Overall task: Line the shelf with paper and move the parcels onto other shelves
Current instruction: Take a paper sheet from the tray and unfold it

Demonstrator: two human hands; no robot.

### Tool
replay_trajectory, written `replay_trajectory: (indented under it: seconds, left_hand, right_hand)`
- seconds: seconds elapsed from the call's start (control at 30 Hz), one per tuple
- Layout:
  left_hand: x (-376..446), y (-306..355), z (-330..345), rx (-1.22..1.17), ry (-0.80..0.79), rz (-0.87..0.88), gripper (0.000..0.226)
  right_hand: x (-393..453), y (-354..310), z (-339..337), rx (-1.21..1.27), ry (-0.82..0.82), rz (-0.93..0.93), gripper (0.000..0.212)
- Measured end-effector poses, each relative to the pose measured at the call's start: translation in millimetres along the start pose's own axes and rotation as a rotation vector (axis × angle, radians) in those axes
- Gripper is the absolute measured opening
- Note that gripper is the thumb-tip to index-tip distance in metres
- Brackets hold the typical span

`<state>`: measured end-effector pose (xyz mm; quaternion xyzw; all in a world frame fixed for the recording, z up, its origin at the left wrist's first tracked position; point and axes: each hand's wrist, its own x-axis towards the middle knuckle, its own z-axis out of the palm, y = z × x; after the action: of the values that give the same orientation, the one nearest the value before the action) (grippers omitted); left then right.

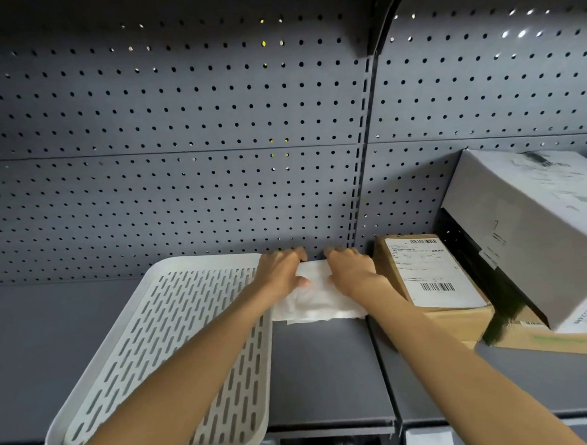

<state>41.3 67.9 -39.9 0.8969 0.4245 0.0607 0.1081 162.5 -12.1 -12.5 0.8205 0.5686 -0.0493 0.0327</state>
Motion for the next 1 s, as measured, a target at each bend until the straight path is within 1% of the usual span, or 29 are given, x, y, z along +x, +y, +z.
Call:
replay_trajectory:
  seconds: [0.1, 0.23, 0.27, 0.37, 0.43, 0.5, 0.57, 0.63, 0.7, 0.77, 0.87, 0.93, 1.0]
  left_hand:
    - [7.2, -1.7, 8.8, 0.054, 0.04, 0.02, 0.059]
    - [15.4, -1.6, 13.9, 0.026, 0.076, 0.027, 0.062]
    - [16.7, -0.9, 13.8, 0.024, 0.1, 0.035, 0.058]
    - [18.0, 2.4, 13.3, -0.001, 0.167, 0.048, 0.036]
    - [17.5, 4.2, 11.8, -0.036, 0.207, 0.06, 0.03]
    - [16.0, 5.8, 6.8, -0.085, 0.258, 0.098, 0.031]
    - [12.1, 7.6, -3.4, -0.106, 0.337, 0.141, 0.036]
    - [5.2, 6.8, -17.3, -0.105, 0.4, 0.139, 0.038]
    - [-3.3, 4.4, -32.8, -0.177, 0.44, 0.105, 0.034]
    - [-12.2, 2.6, -48.4, -0.321, 0.442, 0.097, 0.028]
    - [-25.7, -4.2, -72.9, -0.535, 0.442, 0.168, 0.016]
    - [-34.7, -15.9, -89.0, -0.613, 0.437, 0.221, 0.005]
    - [-46.2, -30.8, -100.7, -0.679, 0.414, 0.273, 0.014]
  right_hand:
    - [11.5, 1.1, 5.5, -0.021, -0.028, -0.002, 0.05]
    - [20.3, 5.2, 7.3, -0.048, 0.033, -0.017, 0.061]
    - [21.6, 5.7, 7.0, -0.053, 0.051, -0.022, 0.059]
    - [21.9, 7.6, 3.1, -0.071, 0.113, -0.033, 0.041]
    - [18.0, 8.7, -4.3, -0.065, 0.147, -0.038, 0.034]
    - [11.2, 10.9, -16.6, -0.06, 0.174, -0.039, 0.033]
    - [4.7, 15.0, -29.8, -0.05, 0.193, -0.027, 0.037]
    - [-3.5, 19.8, -42.7, -0.05, 0.221, -0.005, 0.037]
    - [-11.6, 22.5, -54.8, -0.052, 0.267, 0.008, 0.033]
    - [-21.3, 20.0, -67.7, -0.035, 0.313, 0.011, 0.032]
    - [-38.9, 9.8, -87.5, 0.014, 0.405, -0.001, 0.037]
    - [-51.7, 1.8, -98.7, 0.045, 0.442, -0.002, 0.043]
    - [-63.1, -6.8, -106.8, 0.061, 0.465, 0.008, 0.045]
